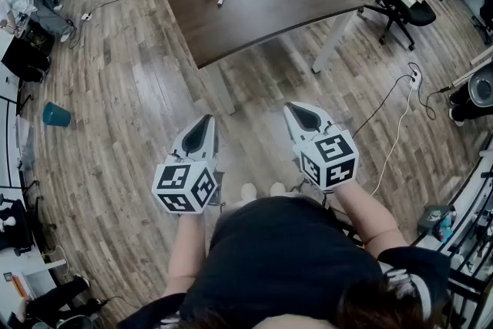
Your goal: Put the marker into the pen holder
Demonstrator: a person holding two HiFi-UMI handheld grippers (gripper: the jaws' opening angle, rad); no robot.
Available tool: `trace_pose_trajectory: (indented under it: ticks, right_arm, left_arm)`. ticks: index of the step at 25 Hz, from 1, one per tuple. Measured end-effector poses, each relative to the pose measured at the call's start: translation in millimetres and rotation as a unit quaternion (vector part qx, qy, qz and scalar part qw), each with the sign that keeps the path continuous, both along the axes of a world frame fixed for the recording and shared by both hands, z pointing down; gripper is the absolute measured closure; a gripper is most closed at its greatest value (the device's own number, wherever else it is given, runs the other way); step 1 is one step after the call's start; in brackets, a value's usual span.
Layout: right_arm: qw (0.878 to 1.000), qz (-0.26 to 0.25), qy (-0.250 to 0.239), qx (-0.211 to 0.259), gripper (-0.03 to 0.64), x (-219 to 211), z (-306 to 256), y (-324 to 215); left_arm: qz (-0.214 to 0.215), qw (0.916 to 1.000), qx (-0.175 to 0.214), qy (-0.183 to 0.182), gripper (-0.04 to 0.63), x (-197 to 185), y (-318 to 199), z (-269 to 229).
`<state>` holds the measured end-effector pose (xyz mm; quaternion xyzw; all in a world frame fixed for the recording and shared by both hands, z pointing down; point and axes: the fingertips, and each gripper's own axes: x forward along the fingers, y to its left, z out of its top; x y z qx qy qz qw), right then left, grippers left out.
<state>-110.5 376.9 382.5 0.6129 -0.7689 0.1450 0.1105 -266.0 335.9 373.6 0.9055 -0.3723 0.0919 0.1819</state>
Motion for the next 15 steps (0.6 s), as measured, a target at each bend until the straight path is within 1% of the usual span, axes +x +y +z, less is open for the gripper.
trace_pose_trajectory:
  ticks: [4,9,12,15]
  right_arm:
    - [1.0,0.012,-0.005,0.0,0.601,7.2,-1.2,-1.6]
    - [1.0,0.01,-0.009,-0.009,0.601,18.9,6.0,0.7]
    - [1.0,0.008,-0.013,-0.015,0.601,20.8,10.7,3.7]
    - [1.0,0.001,-0.014,-0.022,0.601,21.9,13.3,3.8]
  left_arm:
    - [-0.002,1.0,0.004,-0.004,0.565,-0.8,1.5,-0.5]
    - [-0.006,1.0,0.008,0.001,0.564,12.7,5.0,2.9]
    - [-0.01,0.9999,0.001,0.005,0.565,14.6,5.8,6.8]
    - [-0.018,0.9998,-0.003,0.001,0.565,16.4,4.9,10.8]
